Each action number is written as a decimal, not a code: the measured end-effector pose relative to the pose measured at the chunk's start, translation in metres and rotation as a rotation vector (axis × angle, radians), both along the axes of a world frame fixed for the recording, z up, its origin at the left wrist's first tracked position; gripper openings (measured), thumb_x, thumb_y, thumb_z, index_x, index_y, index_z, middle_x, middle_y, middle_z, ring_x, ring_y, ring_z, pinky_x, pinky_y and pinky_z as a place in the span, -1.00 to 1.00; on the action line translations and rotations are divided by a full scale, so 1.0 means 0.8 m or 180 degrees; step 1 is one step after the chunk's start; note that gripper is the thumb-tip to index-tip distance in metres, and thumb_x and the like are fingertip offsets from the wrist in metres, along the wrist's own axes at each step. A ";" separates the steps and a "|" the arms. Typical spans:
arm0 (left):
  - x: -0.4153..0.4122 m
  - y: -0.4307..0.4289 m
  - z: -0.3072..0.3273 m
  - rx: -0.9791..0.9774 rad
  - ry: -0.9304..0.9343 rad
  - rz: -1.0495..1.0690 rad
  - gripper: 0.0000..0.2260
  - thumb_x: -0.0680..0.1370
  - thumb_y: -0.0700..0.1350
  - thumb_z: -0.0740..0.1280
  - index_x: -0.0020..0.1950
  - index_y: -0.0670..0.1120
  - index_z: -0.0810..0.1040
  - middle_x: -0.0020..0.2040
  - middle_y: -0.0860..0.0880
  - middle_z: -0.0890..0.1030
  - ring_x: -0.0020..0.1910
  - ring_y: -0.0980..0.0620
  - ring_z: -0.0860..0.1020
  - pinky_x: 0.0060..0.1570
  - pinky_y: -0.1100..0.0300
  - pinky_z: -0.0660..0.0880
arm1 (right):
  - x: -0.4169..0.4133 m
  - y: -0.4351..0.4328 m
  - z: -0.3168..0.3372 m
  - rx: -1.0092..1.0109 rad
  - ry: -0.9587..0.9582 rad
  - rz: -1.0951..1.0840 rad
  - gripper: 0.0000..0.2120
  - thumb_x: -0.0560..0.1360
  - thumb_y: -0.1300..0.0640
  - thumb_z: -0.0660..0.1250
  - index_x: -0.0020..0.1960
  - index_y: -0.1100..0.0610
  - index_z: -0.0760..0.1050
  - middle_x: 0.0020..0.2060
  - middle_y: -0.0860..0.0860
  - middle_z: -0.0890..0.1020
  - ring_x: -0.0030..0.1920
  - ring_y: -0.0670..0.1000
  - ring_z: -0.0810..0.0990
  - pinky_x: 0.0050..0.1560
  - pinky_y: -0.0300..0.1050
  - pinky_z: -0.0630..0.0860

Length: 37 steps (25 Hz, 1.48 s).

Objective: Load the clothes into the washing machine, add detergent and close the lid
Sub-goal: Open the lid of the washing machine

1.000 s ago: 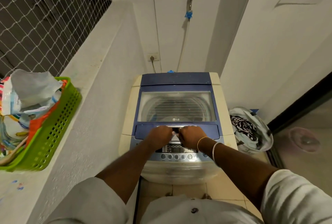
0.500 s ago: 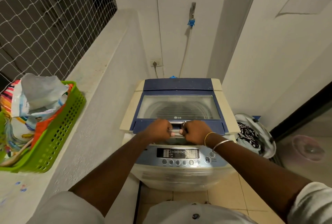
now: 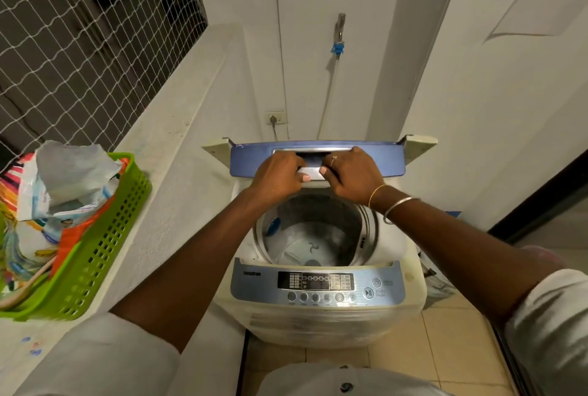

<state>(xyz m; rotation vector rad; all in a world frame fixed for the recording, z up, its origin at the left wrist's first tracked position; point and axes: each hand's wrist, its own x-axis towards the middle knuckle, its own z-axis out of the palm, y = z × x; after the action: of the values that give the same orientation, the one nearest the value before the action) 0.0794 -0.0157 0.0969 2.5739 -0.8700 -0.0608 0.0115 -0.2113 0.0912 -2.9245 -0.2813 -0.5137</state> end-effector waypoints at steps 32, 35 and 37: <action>0.155 -0.067 -0.027 0.0357 -0.0646 -0.0080 -0.34 0.47 -0.33 0.45 0.52 -0.08 0.30 0.42 -0.10 0.41 0.38 -0.11 0.43 0.34 0.01 0.46 | 0.159 -0.020 0.012 -0.1201 0.0476 -0.0984 -0.73 0.56 0.17 0.34 0.26 0.13 0.57 0.01 0.10 0.67 0.03 0.17 0.64 0.06 0.03 0.56; 0.150 -0.064 -0.024 0.0289 -0.0516 -0.0141 -0.38 0.50 -0.31 0.42 0.51 -0.06 0.31 0.42 -0.09 0.41 0.39 -0.11 0.42 0.35 0.00 0.46 | 0.153 -0.018 0.015 -0.1192 0.0580 -0.0974 -0.73 0.58 0.17 0.32 0.26 0.13 0.56 0.01 0.12 0.67 0.01 0.17 0.64 0.02 0.04 0.57; 0.146 -0.062 -0.023 0.0240 -0.0396 -0.0176 -0.40 0.51 -0.30 0.41 0.51 -0.05 0.31 0.43 -0.09 0.41 0.40 -0.11 0.40 0.35 -0.01 0.46 | 0.147 -0.013 0.016 -0.0991 0.0645 -0.0957 -0.68 0.57 0.21 0.32 0.32 0.14 0.51 0.07 0.15 0.65 0.04 0.19 0.64 0.03 0.06 0.59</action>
<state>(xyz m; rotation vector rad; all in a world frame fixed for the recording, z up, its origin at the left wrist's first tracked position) 0.1964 -0.0651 0.0788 2.6467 -1.0026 0.0519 0.1288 -0.2218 0.1043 -3.3118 0.1188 -0.2200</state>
